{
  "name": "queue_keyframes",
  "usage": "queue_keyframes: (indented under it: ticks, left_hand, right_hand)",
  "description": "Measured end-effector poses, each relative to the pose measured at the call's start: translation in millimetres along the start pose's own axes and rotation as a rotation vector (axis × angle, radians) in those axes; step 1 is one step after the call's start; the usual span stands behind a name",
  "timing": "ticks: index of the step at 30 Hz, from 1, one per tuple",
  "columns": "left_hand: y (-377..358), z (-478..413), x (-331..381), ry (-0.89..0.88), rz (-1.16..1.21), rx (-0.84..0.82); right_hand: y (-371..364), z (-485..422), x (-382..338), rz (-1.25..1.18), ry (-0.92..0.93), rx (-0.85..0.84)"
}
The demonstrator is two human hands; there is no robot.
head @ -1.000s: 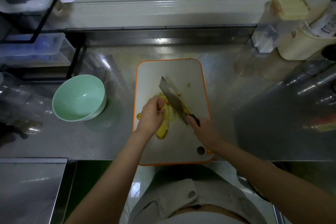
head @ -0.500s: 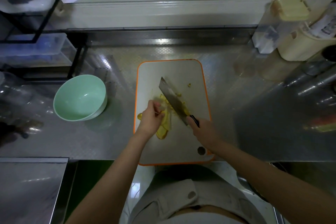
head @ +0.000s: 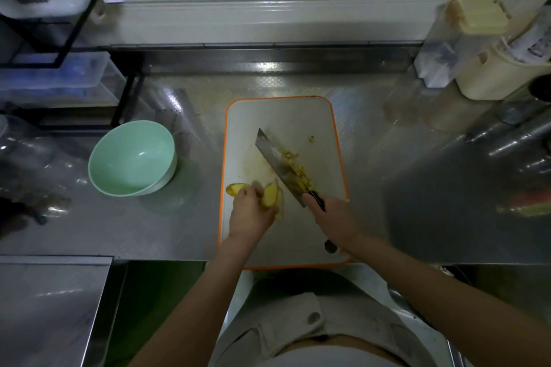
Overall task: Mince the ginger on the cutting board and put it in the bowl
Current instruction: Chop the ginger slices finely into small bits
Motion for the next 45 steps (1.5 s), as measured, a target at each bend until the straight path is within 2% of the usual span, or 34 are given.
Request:
queue_keyframes:
  ticks: [14, 25, 33, 40, 42, 45]
  left_hand:
    - [1, 0, 16, 0.061, 0.113, -0.027]
    - [21, -38, 6, 0.163, 0.290, 0.190]
    - [19, -44, 8, 0.214, 0.271, 0.158]
    - [32, -42, -5, 0.175, 0.198, 0.223]
    - [31, -43, -6, 0.151, 0.223, 0.177]
    - [21, -41, -3, 0.084, 0.306, 0.023]
  right_hand:
    - [-1, -4, 4, -0.004, -0.020, 0.009]
    - [-3, -5, 1, -0.034, -0.021, 0.001]
    - [-2, -4, -3, -0.081, -0.004, 0.001]
    - [-1, -6, -3, -0.050, -0.003, 0.011]
    - [-3, -5, -3, -0.058, -0.003, 0.007]
    - [-5, -4, -2, -0.069, -0.004, 0.006]
Point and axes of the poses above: each hand's wrist, its own z-axis away from the middle knuckle, its own y-axis out of the back of the hand, x = y × z, the point moved 3 cm from there along -z, towards the middle knuckle, and after that the axes turned 15 degrees about x, right-handed, at the moved point
